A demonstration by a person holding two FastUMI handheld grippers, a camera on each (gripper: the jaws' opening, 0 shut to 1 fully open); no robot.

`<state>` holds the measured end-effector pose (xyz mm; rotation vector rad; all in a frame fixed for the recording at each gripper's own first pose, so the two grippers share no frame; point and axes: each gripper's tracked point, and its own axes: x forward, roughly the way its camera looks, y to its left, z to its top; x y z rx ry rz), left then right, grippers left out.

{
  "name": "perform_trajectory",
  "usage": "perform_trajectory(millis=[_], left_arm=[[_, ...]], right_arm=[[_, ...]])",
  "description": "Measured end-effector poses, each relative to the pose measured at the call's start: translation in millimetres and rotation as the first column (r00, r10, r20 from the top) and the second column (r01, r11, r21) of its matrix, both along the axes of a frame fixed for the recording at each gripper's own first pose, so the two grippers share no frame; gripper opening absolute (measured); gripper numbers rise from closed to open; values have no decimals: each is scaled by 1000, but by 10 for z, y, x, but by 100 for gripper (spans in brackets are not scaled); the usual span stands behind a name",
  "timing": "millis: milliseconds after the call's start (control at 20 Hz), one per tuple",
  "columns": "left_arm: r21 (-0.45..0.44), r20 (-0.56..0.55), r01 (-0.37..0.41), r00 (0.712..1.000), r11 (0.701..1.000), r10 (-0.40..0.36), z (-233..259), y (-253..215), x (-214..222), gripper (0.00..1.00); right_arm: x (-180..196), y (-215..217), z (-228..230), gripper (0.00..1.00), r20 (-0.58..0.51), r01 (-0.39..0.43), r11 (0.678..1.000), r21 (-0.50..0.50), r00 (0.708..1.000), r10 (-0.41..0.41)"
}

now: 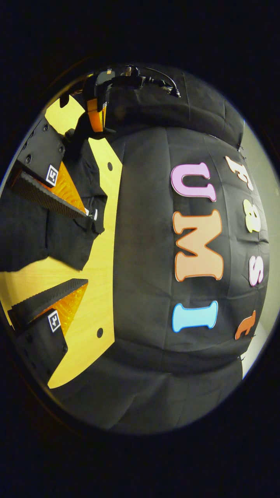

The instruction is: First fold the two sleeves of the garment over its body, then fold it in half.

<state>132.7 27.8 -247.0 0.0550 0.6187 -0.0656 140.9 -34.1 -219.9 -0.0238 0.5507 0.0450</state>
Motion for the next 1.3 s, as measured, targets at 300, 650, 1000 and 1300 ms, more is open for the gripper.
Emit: perform_trajectory(millis=[300,650,1000,1300], left_arm=[[-3,-1,91,996,996,-91,-65,-737,218,0],[-4,-48,171,984,985,-171,-336,-1477,345,0],[16,-105,247,964,969,-244,-581,-2094,390,0],[38,-21,219,976,975,-218,-387,-2360,544,10]], right_arm=[[-102,-561,-28,99,-11,70,998,3,998,-70],[-284,-1209,-83,99,-32,160,987,-10,986,-161],[-419,-1680,-215,99,-67,217,976,-5,974,-216],[-436,-1737,-378,99,-85,159,987,-7,984,-159]])
